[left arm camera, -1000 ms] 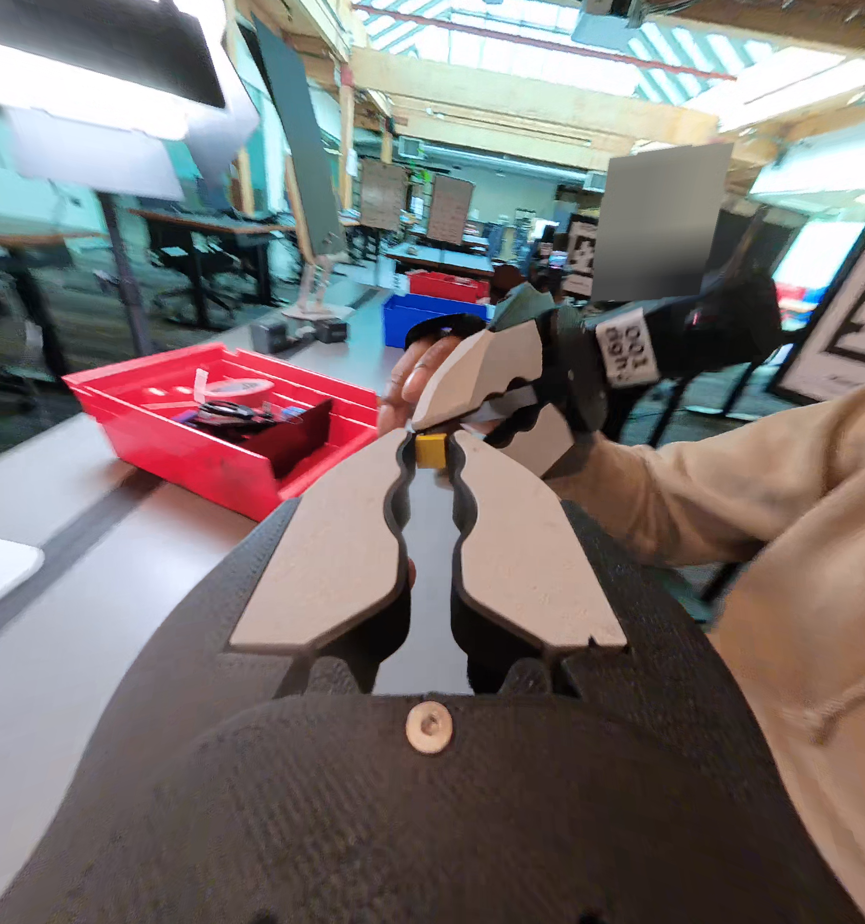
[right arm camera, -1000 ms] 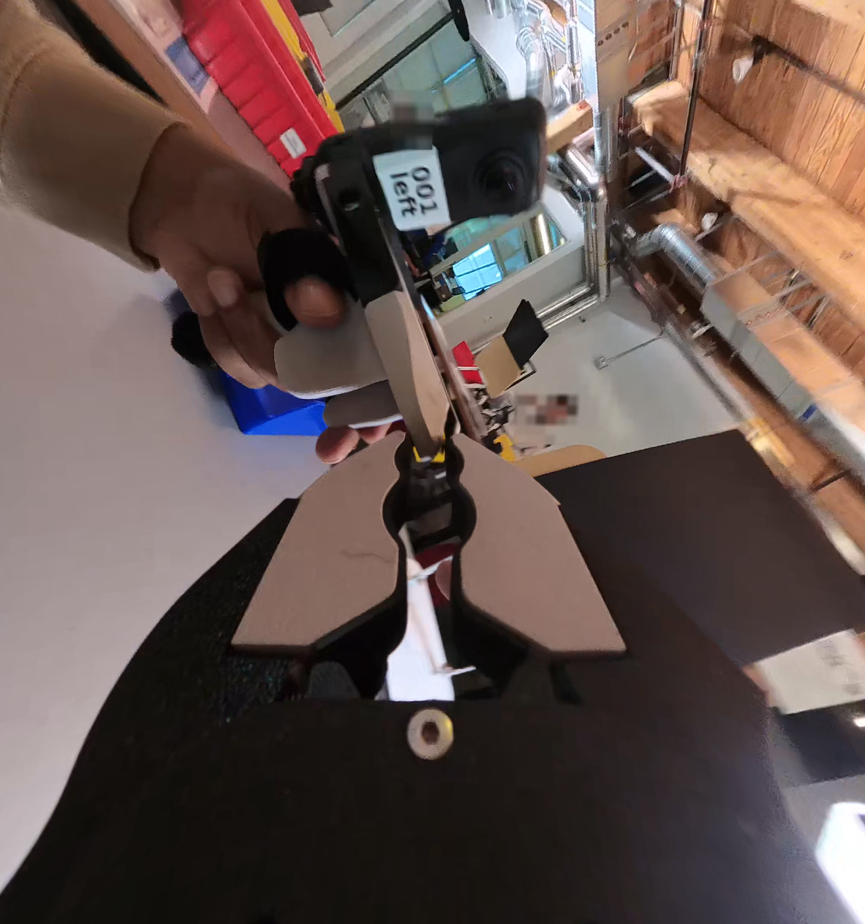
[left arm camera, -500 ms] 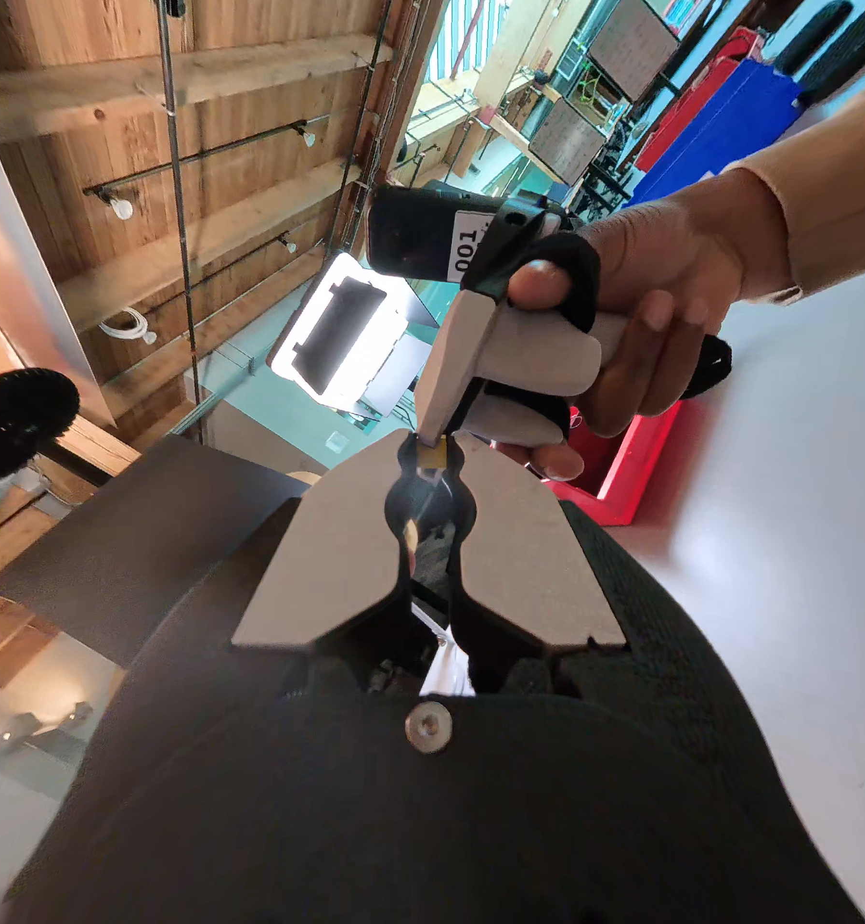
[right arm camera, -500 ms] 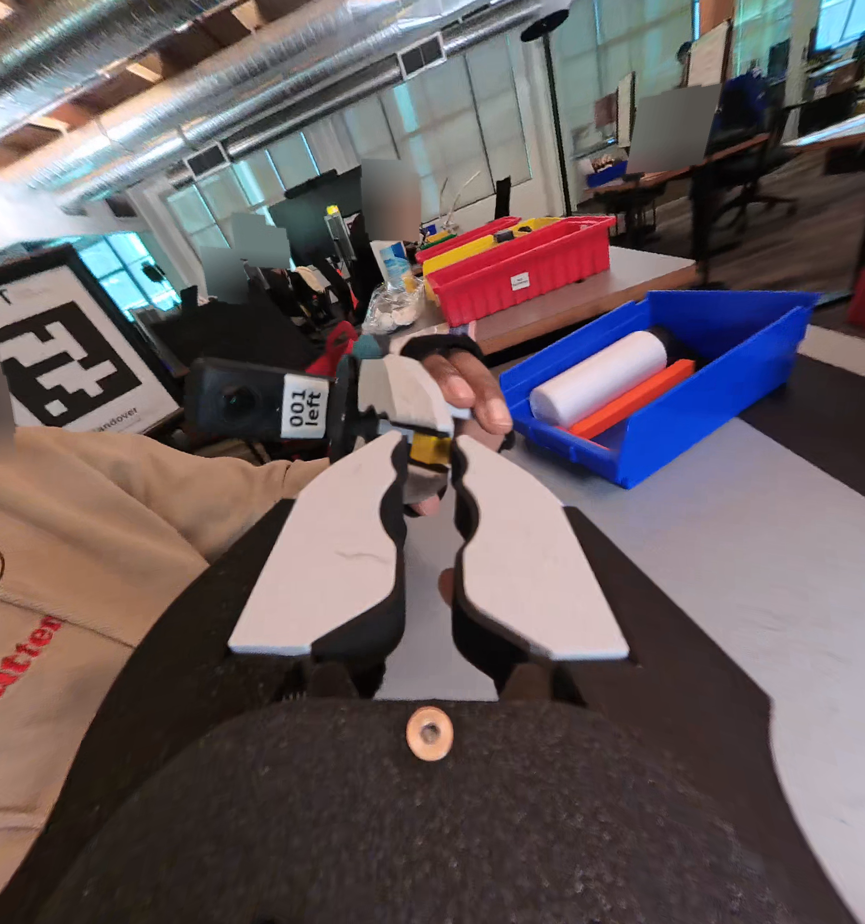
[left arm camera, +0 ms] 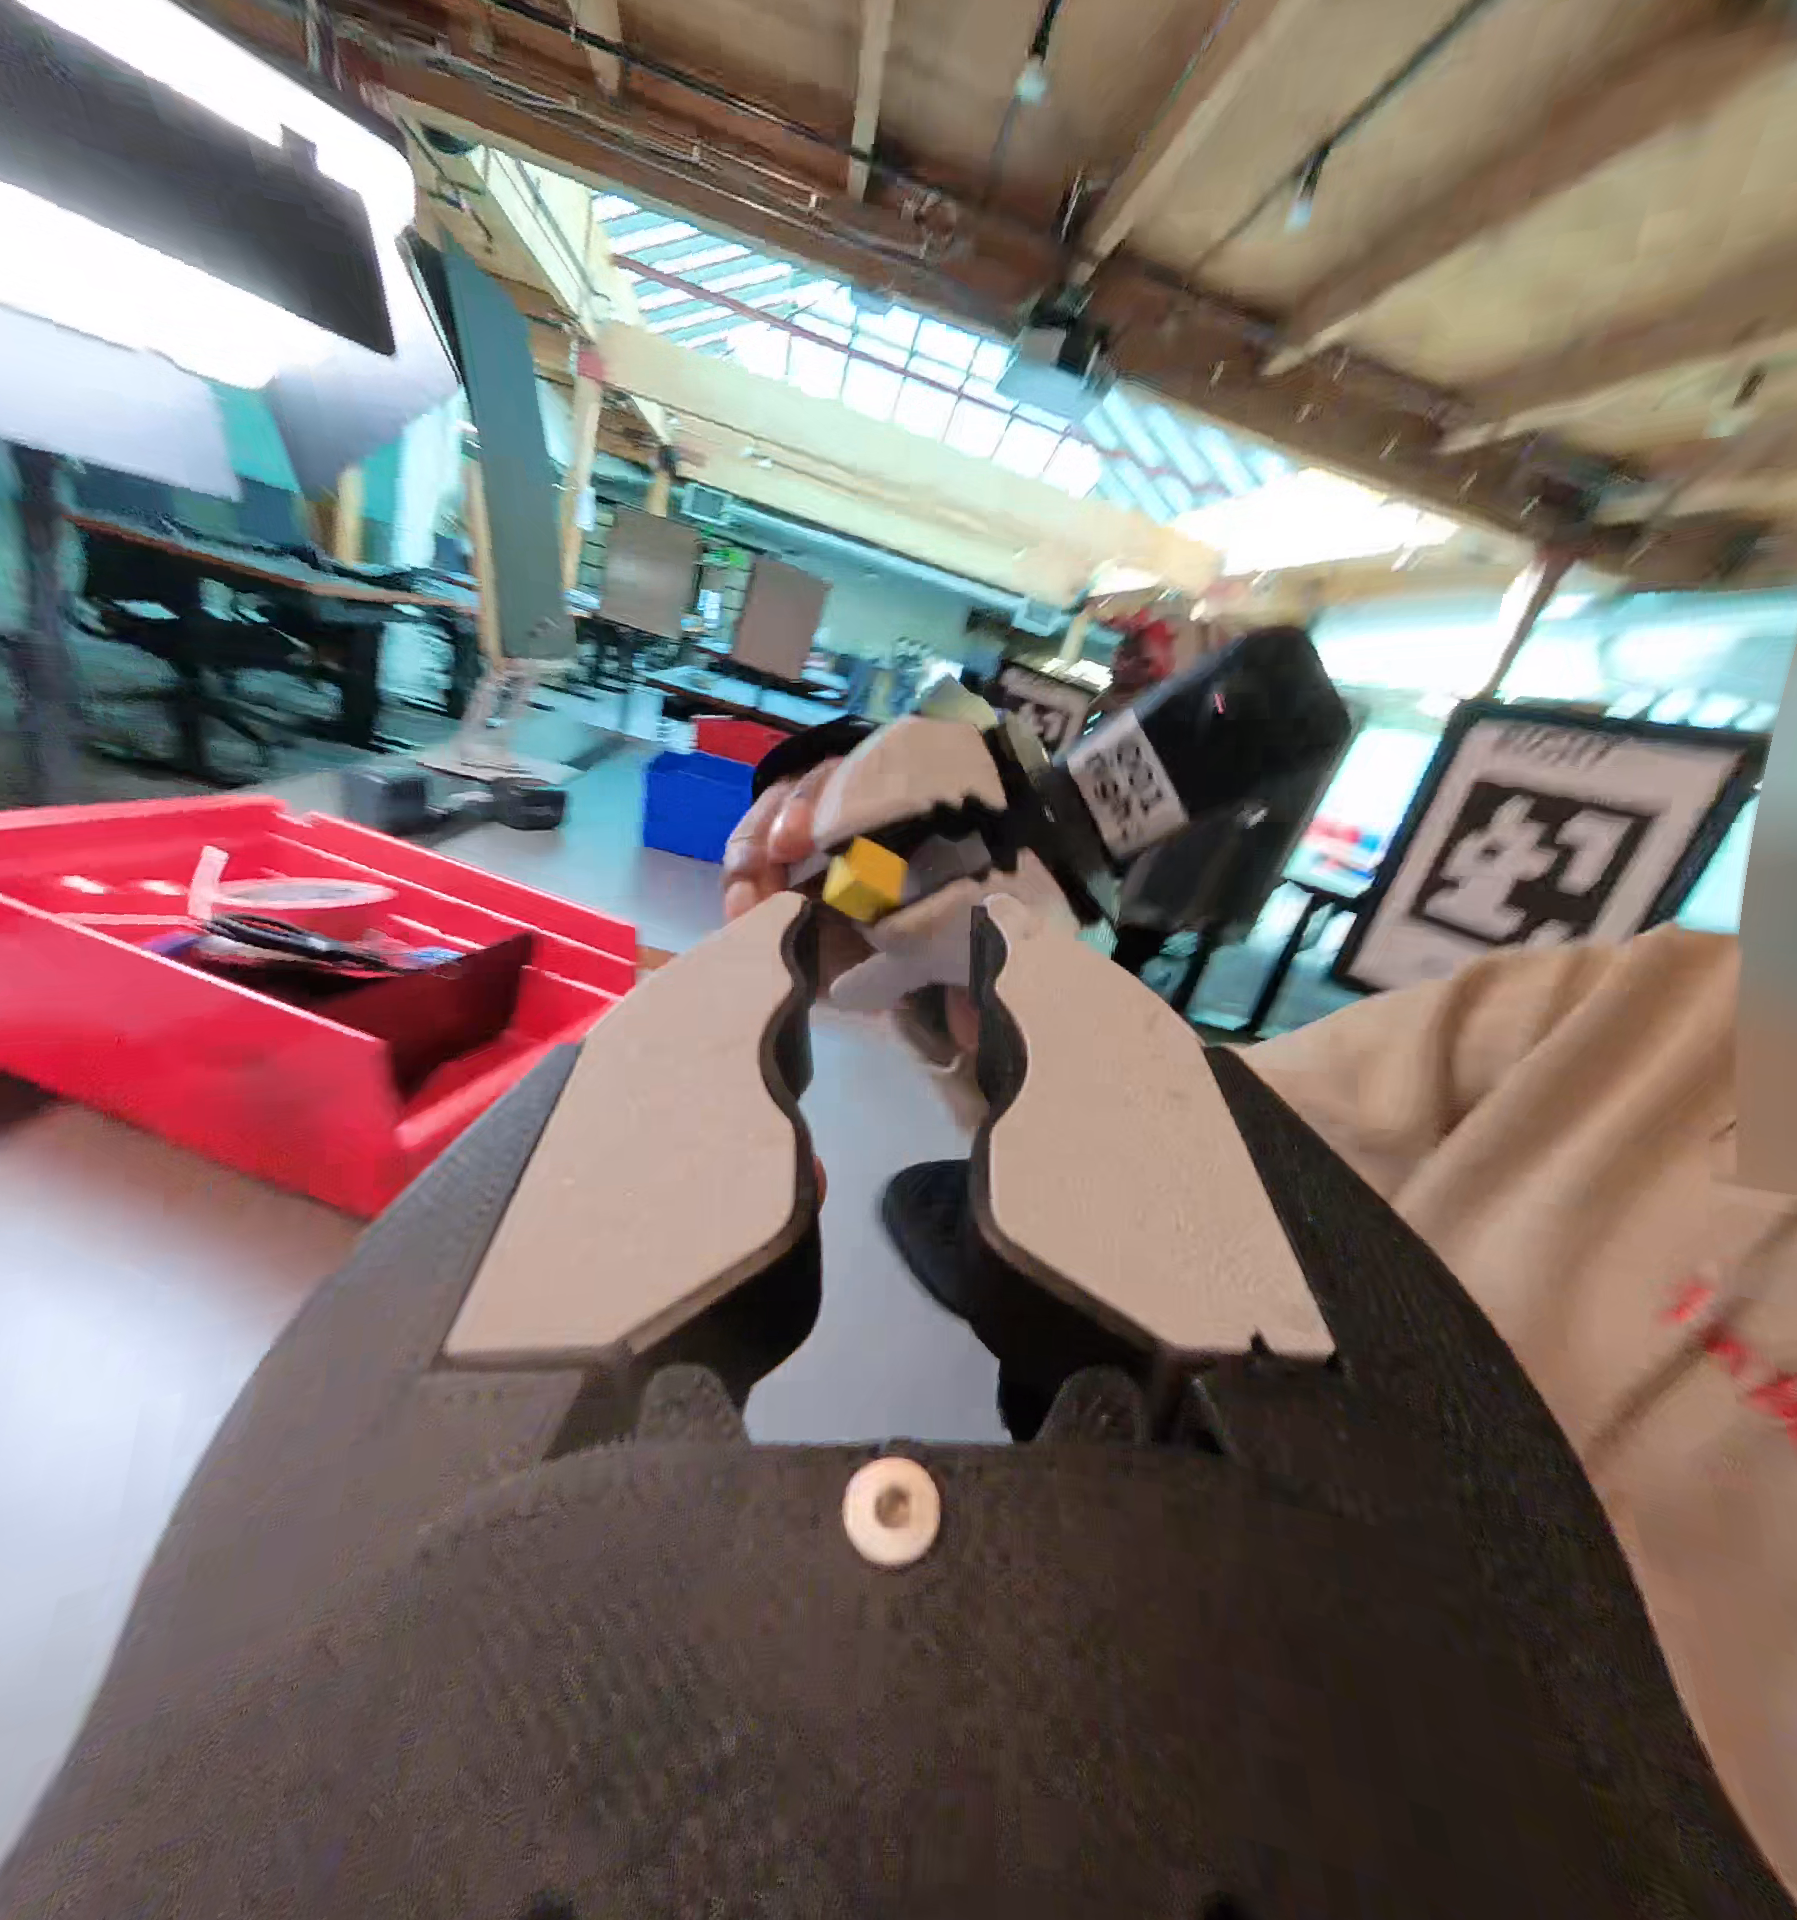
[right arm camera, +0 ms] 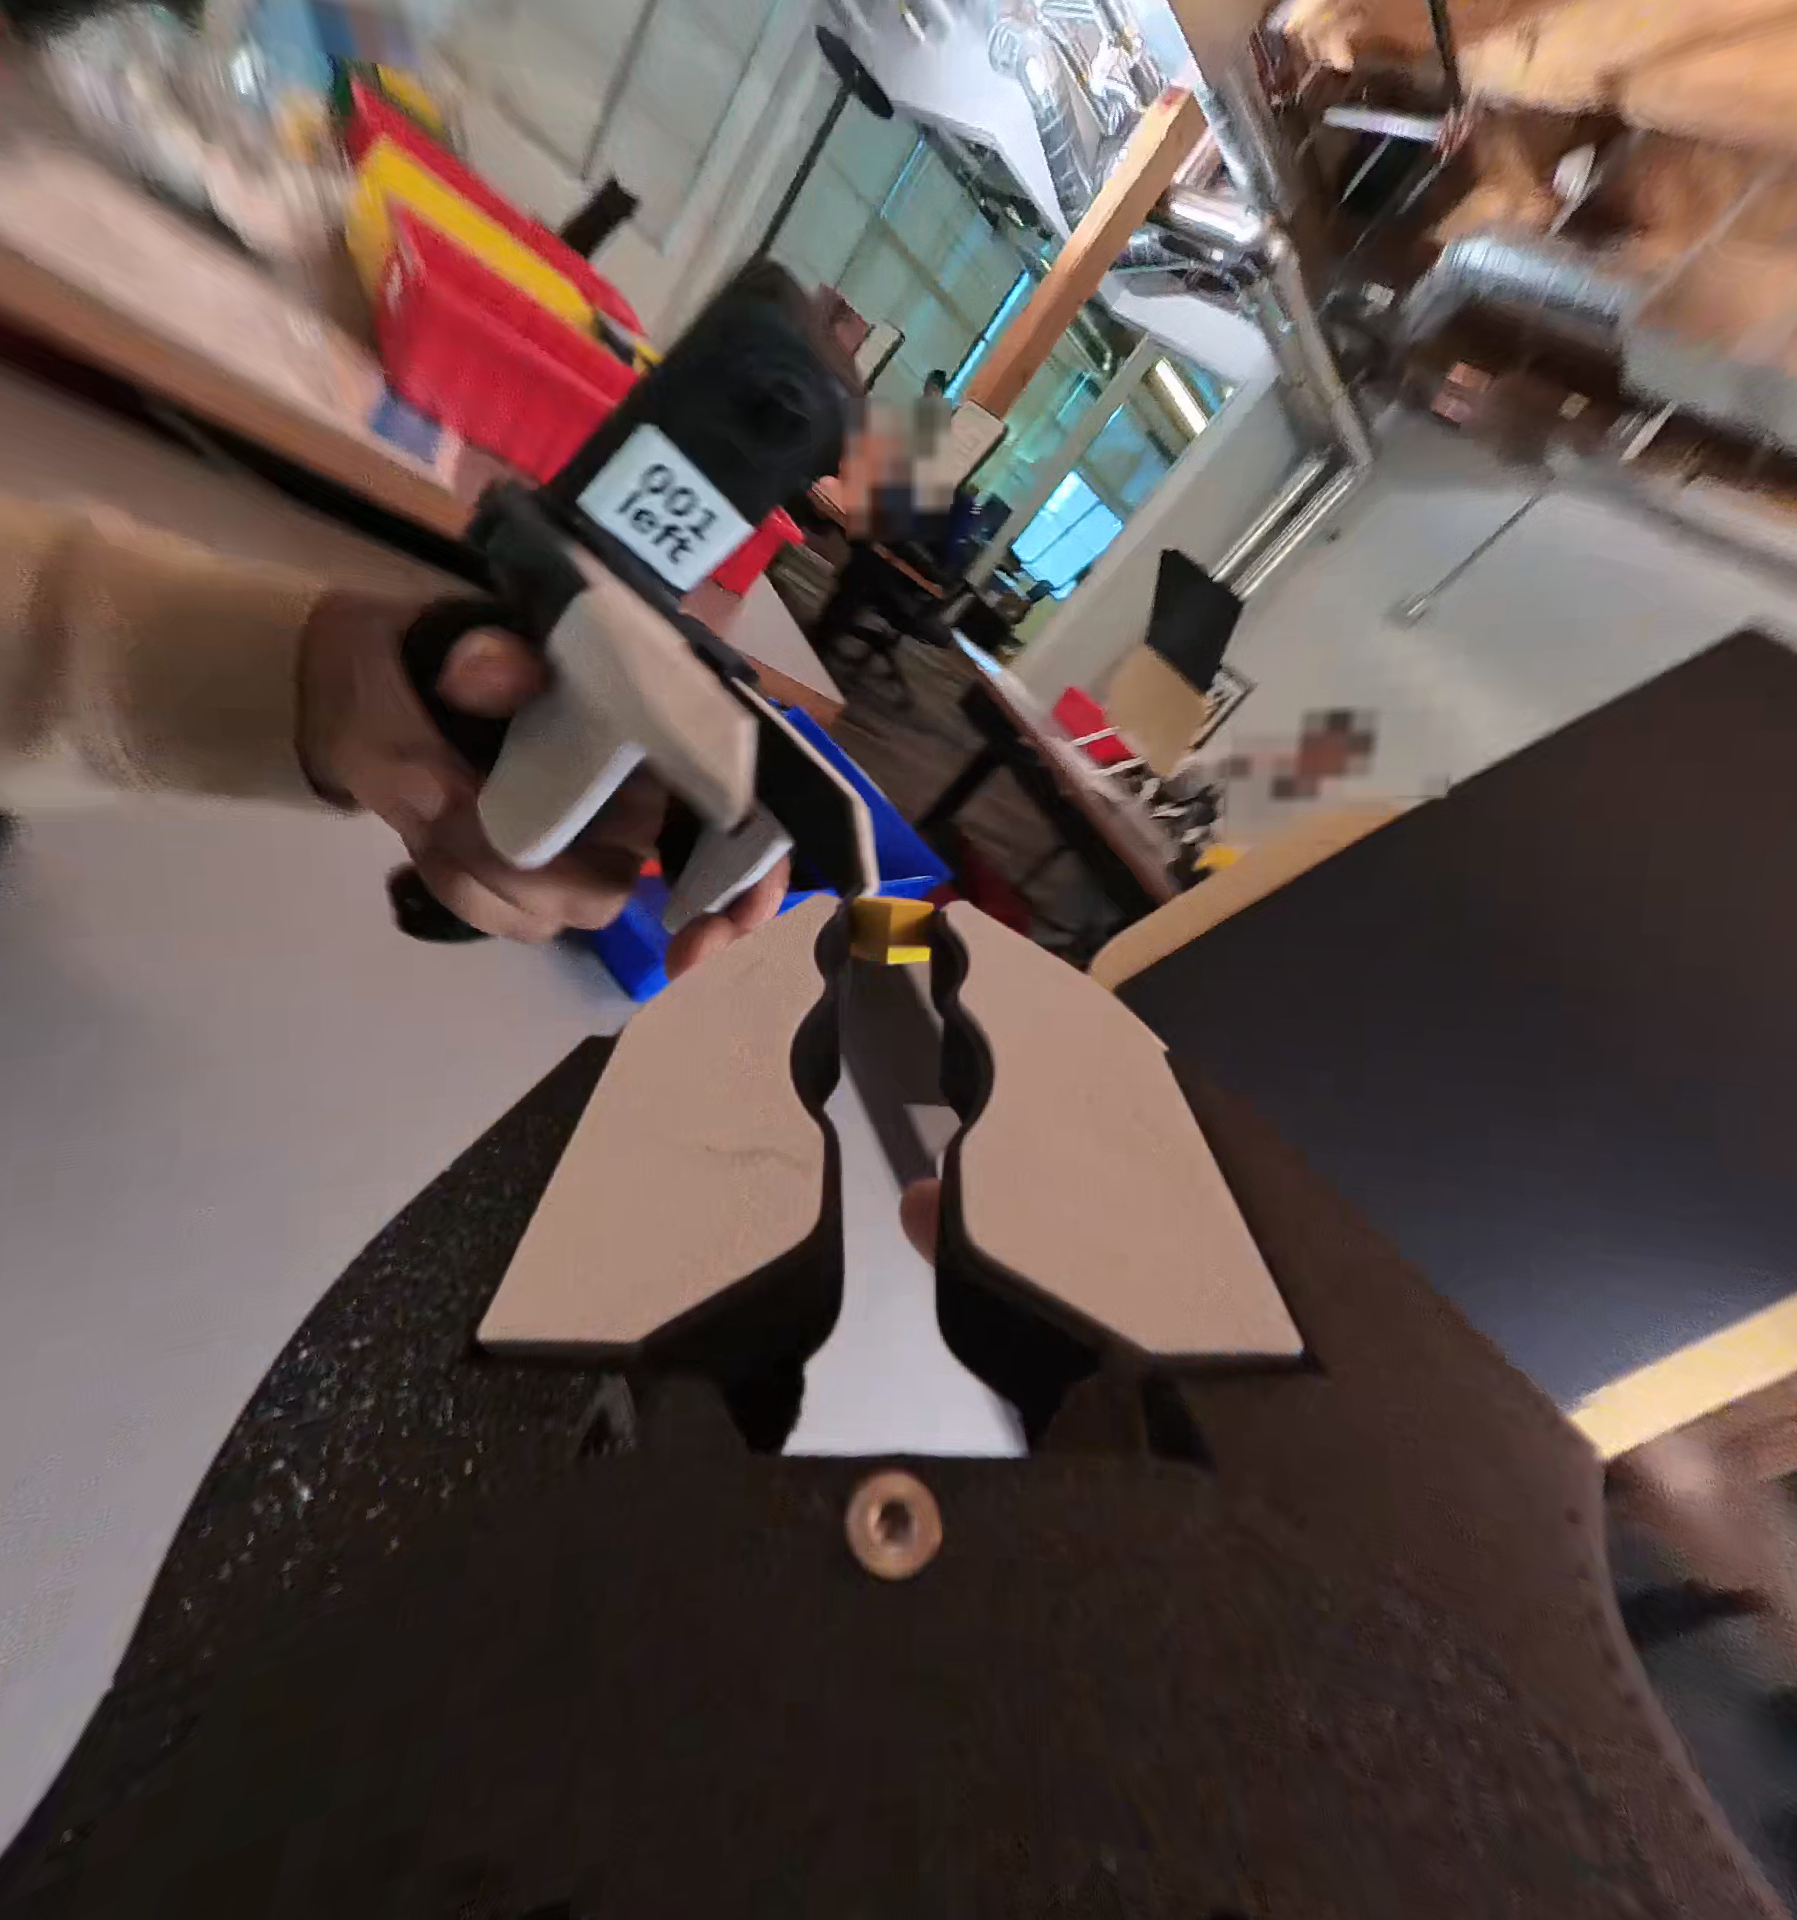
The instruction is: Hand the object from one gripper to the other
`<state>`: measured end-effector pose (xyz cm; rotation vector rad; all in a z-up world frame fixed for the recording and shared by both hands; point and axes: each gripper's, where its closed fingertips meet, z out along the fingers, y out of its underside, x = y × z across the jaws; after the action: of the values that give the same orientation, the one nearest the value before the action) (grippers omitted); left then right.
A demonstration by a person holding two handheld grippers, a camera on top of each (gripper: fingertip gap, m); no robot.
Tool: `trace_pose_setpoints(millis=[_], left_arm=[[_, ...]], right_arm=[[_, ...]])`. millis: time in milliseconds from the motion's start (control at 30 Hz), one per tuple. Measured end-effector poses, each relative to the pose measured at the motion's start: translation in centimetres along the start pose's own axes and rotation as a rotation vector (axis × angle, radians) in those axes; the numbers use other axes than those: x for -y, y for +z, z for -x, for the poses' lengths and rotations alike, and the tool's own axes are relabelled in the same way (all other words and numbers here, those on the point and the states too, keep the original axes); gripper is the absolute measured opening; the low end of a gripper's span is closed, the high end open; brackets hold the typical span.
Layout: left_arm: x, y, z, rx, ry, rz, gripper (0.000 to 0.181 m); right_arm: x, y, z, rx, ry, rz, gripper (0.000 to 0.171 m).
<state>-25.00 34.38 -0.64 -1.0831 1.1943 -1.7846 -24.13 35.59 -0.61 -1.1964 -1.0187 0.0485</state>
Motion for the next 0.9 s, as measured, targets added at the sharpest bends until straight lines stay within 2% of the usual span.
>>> trace_pose_setpoints(millis=[67, 133, 267, 467, 533, 567, 633, 700, 800, 900], left_arm=[[0.3, -0.1, -0.4, -0.067, -0.118, -0.019, 0.027], [0.2, -0.2, -0.7, -0.09, -0.137, -0.004, 0.026], [-0.6, 0.1, 0.2, 0.061, 0.032, 0.077, 0.02], [-1.8, 0.1, 2.5, 0.34, 0.354, 0.255, 0.013], [-1.7, 0.0, 2.6, 0.364, 0.416, 0.272, 0.013], [-1.5, -0.1, 2.5, 0.349, 0.404, 0.259, 0.013], [-1.0, -0.3, 1.9, 0.258, 0.33, 0.185, 0.013], [0.1, -0.5, 0.7, 0.127, 0.262, 0.065, 0.012], [1.0, -1.3, -1.2, -0.024, 0.301, -0.081, 0.013], [0.8, -1.7, -2.3, -0.104, 0.363, -0.121, 0.012]], right_arm=[[1.1, 0.2, 1.1, -0.02, -0.148, -0.01, 0.014], [1.4, 0.4, 1.6, -0.049, -0.25, 0.029, 0.014], [0.2, 0.8, 1.4, -0.115, -0.419, 0.162, 0.014], [-1.9, 1.5, 1.4, -0.128, -0.499, 0.297, 0.014], [-2.3, 1.7, 1.3, -0.133, -0.493, 0.304, 0.015], [-2.1, 1.7, 1.4, -0.115, -0.427, 0.28, 0.018], [-1.4, 1.6, 1.9, -0.011, -0.167, 0.191, 0.025], [-0.4, 1.3, 2.3, 0.142, 0.189, 0.063, 0.032], [1.3, 0.7, 2.8, 0.43, 0.746, -0.111, 0.043], [2.2, 0.5, 2.7, 0.605, 1.065, -0.25, 0.03]])
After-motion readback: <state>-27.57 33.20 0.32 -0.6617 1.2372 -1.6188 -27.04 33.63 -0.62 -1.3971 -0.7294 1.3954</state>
